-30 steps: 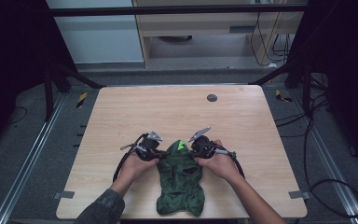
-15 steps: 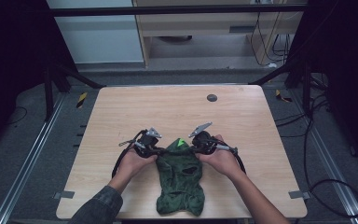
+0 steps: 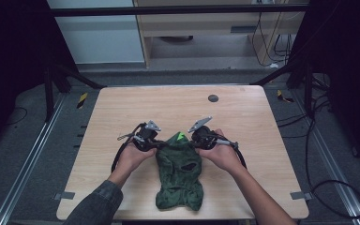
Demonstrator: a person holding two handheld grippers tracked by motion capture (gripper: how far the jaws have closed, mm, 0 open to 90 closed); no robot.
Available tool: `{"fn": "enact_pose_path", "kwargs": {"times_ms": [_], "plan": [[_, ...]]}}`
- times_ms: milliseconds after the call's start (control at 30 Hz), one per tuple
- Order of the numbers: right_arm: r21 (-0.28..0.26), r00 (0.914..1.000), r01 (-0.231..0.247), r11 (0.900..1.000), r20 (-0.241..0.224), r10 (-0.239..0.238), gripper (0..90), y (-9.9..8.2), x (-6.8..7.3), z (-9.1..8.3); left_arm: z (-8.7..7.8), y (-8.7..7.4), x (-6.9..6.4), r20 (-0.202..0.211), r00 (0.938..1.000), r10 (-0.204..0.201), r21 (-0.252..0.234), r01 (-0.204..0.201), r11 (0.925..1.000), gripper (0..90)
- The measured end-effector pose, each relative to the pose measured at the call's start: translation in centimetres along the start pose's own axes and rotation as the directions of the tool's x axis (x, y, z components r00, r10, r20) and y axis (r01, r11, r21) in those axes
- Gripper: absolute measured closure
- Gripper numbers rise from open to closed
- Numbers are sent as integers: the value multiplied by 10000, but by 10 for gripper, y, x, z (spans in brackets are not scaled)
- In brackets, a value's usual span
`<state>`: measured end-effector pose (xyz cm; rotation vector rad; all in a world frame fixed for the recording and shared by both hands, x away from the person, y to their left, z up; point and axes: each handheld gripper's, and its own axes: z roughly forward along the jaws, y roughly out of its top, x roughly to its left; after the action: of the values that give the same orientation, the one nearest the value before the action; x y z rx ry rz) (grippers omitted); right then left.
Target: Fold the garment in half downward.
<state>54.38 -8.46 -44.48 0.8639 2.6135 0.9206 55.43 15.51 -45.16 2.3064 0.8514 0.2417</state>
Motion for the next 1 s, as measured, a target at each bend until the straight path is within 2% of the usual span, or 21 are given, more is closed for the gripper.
{"fn": "enact_pose_path", "kwargs": {"times_ms": [300, 600, 1000], "plan": [[-193, 10000, 72, 9998, 47, -71, 853, 6, -2, -6, -5, 5, 1, -127, 9999, -44, -125, 43, 9999, 885], [-235, 9994, 158, 9996, 320, -151, 859, 17, -8, -15, -17, 19, 2, -302, 9994, 185, -337, -195, 9992, 885], [-249, 9979, 395, 9989, 530, -382, 860, 31, -13, -21, -24, 29, 7, -486, 9986, 187, -518, -212, 9984, 885]]}}
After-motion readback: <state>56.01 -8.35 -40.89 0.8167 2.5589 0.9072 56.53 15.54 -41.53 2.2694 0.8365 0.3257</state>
